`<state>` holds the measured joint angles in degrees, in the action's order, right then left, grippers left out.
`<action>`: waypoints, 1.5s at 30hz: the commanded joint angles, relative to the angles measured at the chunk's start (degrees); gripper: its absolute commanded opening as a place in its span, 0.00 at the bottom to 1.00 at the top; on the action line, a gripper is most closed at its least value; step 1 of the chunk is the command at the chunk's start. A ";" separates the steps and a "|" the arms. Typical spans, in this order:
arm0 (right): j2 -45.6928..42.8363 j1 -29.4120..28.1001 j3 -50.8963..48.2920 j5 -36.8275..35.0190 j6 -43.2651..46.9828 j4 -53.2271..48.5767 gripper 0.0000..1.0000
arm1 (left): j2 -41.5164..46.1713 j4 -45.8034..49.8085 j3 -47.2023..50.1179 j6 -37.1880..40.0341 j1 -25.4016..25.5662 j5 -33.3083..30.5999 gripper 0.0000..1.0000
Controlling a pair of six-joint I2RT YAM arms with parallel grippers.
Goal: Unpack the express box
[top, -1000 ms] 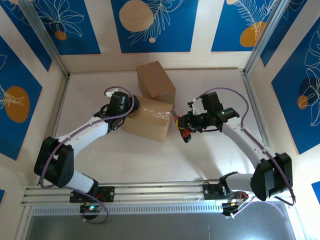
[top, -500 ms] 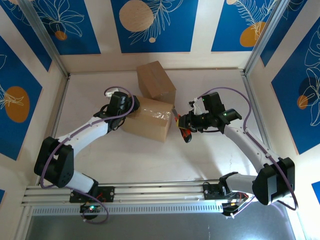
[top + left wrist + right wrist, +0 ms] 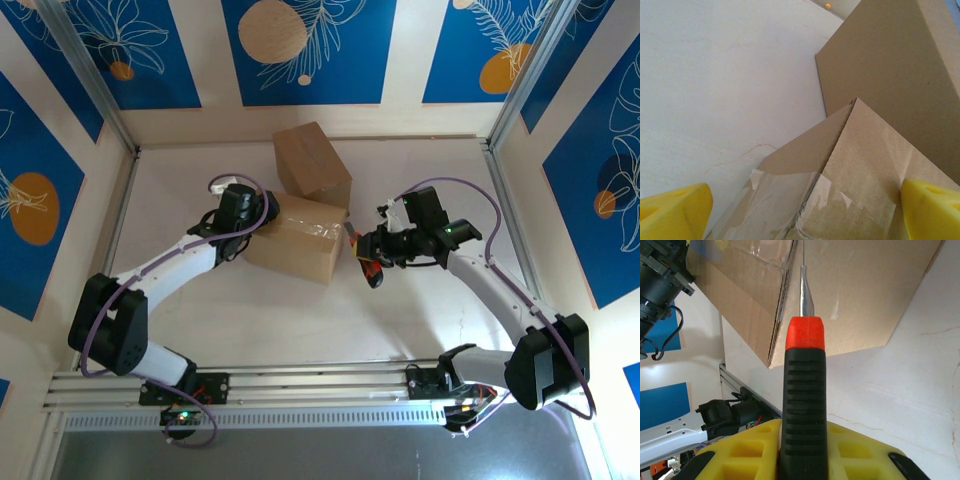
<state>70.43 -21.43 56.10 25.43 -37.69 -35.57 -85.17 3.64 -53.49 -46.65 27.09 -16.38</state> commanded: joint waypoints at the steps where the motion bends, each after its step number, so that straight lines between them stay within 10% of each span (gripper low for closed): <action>1: -0.27 -0.51 -0.81 0.89 -0.62 0.37 0.00 | -4.75 21.59 5.94 2.58 0.74 1.32 0.94; 45: -4.46 -2.30 -10.26 7.14 -7.16 9.22 0.00 | -5.77 18.23 8.49 1.14 0.68 2.93 0.94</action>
<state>67.05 -22.87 47.42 27.64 -43.66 -23.51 -84.90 1.06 -51.70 -46.89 27.09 -16.14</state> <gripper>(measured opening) 0.215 0.938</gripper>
